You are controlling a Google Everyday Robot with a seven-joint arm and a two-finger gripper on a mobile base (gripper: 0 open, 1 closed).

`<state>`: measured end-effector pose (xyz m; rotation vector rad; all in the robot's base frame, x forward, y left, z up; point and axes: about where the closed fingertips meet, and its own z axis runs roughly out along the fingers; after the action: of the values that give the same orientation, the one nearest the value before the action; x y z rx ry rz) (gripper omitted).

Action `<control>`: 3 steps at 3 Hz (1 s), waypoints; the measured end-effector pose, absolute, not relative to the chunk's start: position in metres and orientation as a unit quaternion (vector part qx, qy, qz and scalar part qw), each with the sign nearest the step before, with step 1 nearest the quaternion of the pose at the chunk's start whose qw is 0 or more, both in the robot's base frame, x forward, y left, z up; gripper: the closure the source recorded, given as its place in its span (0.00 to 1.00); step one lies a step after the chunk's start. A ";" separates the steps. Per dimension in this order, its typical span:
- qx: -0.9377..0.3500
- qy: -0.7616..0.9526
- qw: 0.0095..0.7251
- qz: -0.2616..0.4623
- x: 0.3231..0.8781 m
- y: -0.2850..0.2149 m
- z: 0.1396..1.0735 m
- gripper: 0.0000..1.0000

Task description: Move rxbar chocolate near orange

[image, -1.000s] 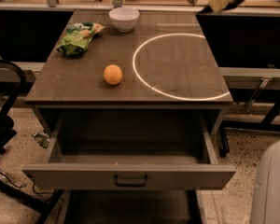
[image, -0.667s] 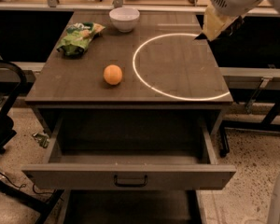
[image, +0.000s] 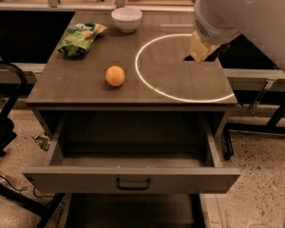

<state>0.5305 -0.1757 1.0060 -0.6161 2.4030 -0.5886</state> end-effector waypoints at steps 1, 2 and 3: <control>-0.229 0.913 0.311 -0.129 0.554 -0.156 0.958 1.00; -0.224 0.919 0.317 -0.072 0.572 -0.148 0.925 1.00; -0.227 0.920 0.312 -0.068 0.578 -0.144 0.917 1.00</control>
Offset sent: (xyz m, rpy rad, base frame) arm 0.0521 0.0343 -0.1083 0.3989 0.0536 0.0933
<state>0.5778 -0.1439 0.9174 -0.5983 2.4269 -0.1799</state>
